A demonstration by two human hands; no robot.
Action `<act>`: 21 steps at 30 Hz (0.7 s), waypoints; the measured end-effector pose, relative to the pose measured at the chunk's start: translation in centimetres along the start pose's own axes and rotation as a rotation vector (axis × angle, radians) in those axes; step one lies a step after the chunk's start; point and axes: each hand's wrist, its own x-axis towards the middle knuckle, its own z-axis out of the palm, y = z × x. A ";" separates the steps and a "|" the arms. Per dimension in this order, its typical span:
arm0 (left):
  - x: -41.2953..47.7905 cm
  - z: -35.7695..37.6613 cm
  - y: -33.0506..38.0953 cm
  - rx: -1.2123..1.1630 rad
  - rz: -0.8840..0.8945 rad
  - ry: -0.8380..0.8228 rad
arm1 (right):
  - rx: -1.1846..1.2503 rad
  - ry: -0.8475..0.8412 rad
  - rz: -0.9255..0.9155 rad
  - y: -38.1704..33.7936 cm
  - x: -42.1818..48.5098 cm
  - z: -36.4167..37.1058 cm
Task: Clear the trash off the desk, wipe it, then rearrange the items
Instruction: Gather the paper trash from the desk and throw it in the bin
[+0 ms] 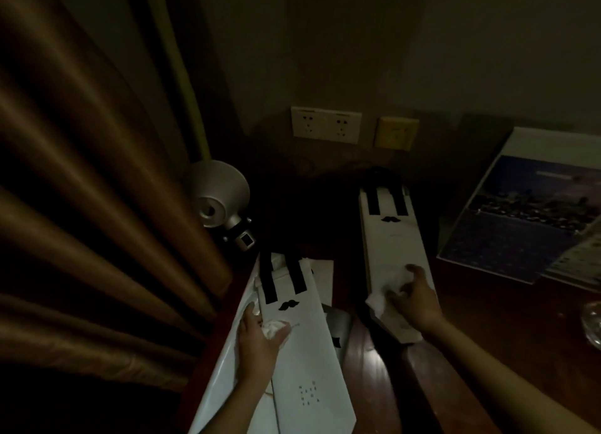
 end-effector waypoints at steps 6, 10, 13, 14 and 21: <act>1.6 1.5 0.6 0.117 -0.144 -0.042 | 0.231 0.041 0.463 3.4 4.6 -0.7; 0.7 1.5 1.8 0.081 -0.102 0.019 | 0.194 0.029 0.431 8.1 6.2 1.0; 0.1 1.6 2.2 0.048 -0.016 0.031 | 0.191 0.006 0.393 11.2 6.3 2.2; 0.0 1.5 2.5 0.003 -0.013 0.009 | 0.207 0.001 0.373 9.5 4.8 1.7; 0.5 2.0 6.1 -0.161 -0.033 -0.104 | 0.447 -0.146 0.330 4.3 -0.7 -2.7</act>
